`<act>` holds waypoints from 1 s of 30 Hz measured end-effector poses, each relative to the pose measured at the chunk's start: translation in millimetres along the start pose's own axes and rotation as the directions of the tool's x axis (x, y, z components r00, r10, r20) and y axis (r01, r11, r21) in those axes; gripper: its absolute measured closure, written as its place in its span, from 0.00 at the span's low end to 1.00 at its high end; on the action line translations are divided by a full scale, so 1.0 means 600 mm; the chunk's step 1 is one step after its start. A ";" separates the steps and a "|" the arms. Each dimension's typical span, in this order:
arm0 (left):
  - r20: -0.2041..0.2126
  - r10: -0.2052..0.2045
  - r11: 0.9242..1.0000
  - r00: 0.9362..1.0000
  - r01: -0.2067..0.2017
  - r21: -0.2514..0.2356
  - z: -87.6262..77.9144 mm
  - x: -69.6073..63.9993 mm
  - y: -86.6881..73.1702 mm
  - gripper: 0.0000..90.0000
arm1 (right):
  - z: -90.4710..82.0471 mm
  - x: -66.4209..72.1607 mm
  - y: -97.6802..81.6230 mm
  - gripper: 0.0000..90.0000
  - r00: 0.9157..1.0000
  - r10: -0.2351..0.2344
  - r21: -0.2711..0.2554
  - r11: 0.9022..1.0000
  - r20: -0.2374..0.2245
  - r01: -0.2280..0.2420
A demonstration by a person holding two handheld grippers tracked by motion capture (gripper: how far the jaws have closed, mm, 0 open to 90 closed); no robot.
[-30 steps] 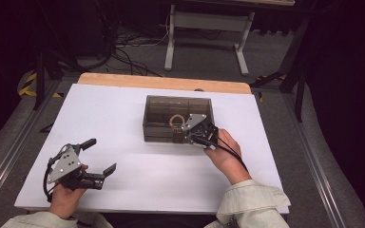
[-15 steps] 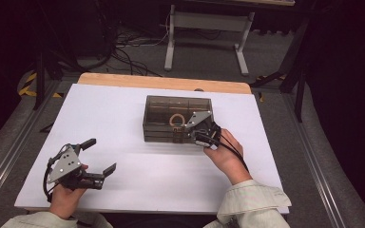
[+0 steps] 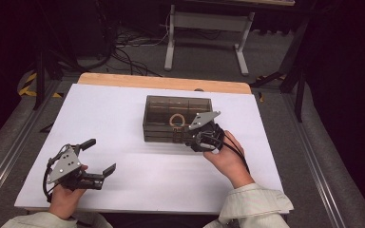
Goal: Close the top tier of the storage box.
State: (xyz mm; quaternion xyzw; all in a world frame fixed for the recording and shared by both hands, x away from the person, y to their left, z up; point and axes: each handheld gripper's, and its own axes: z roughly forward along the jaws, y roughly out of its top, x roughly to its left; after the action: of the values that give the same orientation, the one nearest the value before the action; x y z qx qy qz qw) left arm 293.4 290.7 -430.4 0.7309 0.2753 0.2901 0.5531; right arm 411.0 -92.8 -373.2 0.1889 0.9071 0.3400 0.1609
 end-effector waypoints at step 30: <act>-0.014 0.007 1.000 1.000 -0.007 0.005 -0.001 0.004 -0.001 0.00 | -0.075 0.019 -0.063 0.03 0.994 0.078 -0.239 0.969 0.079 -0.057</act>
State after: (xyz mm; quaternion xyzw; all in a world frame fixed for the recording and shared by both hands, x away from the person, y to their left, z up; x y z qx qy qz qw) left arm 294.2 292.9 -430.5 0.7310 0.2774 0.2964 0.5485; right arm 373.4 -138.9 -368.2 0.2137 0.8454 0.4421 0.2101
